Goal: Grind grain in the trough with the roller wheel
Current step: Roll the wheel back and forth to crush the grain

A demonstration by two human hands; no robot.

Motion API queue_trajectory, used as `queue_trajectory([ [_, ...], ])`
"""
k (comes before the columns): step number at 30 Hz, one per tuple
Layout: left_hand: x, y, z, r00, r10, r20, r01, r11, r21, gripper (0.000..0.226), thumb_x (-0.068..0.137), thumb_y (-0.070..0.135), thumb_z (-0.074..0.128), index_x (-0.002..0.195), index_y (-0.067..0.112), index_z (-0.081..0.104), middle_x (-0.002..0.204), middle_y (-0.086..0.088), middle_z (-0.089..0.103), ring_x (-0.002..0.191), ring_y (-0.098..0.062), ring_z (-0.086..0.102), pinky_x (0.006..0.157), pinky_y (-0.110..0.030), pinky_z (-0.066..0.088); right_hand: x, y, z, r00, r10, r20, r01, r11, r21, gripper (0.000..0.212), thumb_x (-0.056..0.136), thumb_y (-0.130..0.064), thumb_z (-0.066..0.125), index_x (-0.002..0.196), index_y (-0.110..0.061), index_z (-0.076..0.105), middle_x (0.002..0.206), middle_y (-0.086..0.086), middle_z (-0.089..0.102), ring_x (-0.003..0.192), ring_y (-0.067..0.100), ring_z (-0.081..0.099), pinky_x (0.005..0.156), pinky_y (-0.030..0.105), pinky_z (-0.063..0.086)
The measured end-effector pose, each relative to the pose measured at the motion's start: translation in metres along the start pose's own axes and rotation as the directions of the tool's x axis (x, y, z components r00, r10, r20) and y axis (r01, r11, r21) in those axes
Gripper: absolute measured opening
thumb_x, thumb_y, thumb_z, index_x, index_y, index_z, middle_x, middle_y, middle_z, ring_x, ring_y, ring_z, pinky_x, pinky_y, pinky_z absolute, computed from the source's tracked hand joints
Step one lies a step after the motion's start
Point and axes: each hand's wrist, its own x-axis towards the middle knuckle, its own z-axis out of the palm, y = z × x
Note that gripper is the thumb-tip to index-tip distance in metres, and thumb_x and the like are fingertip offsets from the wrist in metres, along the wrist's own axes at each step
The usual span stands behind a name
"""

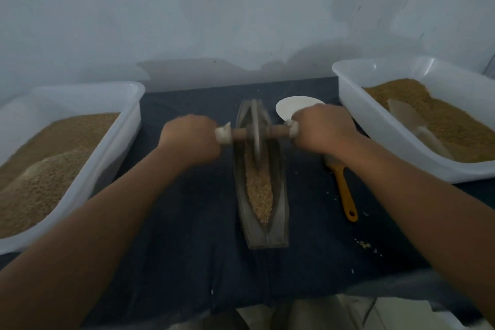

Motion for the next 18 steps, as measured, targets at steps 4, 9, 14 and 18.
queue_trajectory([
  [4,0.028,0.003,-0.006,0.999,-0.021,-0.027,0.020,0.999,-0.040,0.030,0.079,0.052,0.060,0.072,0.023,0.059,0.081,0.001,0.066,0.076,-0.028,0.065,0.069,-0.036,0.053,0.015,-0.003,0.002,0.988,0.041,-0.149,-0.045,0.999,-0.024,0.029,0.090,-0.037,0.063,0.065,-0.024,0.054,0.064,-0.006,0.055,0.060,0.019,0.056,0.062,0.037,0.054],
  [9,-0.041,-0.008,0.008,0.992,0.067,0.102,-0.056,0.992,-0.111,0.020,0.075,0.045,0.060,0.068,0.026,0.059,0.070,0.009,0.061,0.063,-0.012,0.058,0.054,-0.027,0.042,-0.029,0.001,-0.009,0.992,-0.129,-0.009,0.129,0.992,0.001,0.019,0.088,-0.041,0.061,0.075,-0.027,0.059,0.077,-0.005,0.064,0.072,0.021,0.064,0.074,0.047,0.059],
  [14,-0.074,-0.014,0.009,0.989,0.110,0.099,-0.102,0.992,-0.077,0.025,0.069,0.055,0.057,0.066,0.031,0.054,0.061,0.013,0.056,0.056,-0.006,0.053,0.048,-0.025,0.034,-0.064,0.008,-0.004,0.983,-0.178,0.039,0.180,0.981,-0.075,0.025,0.080,-0.057,0.061,0.067,-0.037,0.053,0.057,-0.014,0.054,0.051,0.001,0.051,0.048,0.027,0.042],
  [18,-0.003,-0.003,-0.003,0.998,0.066,0.023,-0.065,0.997,-0.033,0.028,0.076,0.050,0.059,0.065,0.024,0.054,0.069,0.007,0.058,0.064,-0.021,0.059,0.060,-0.032,0.047,-0.008,0.002,0.007,0.998,-0.004,-0.069,0.001,0.999,-0.040,0.035,0.095,-0.052,0.050,0.070,-0.028,0.055,0.067,-0.007,0.056,0.061,0.013,0.052,0.060,0.033,0.043],
])
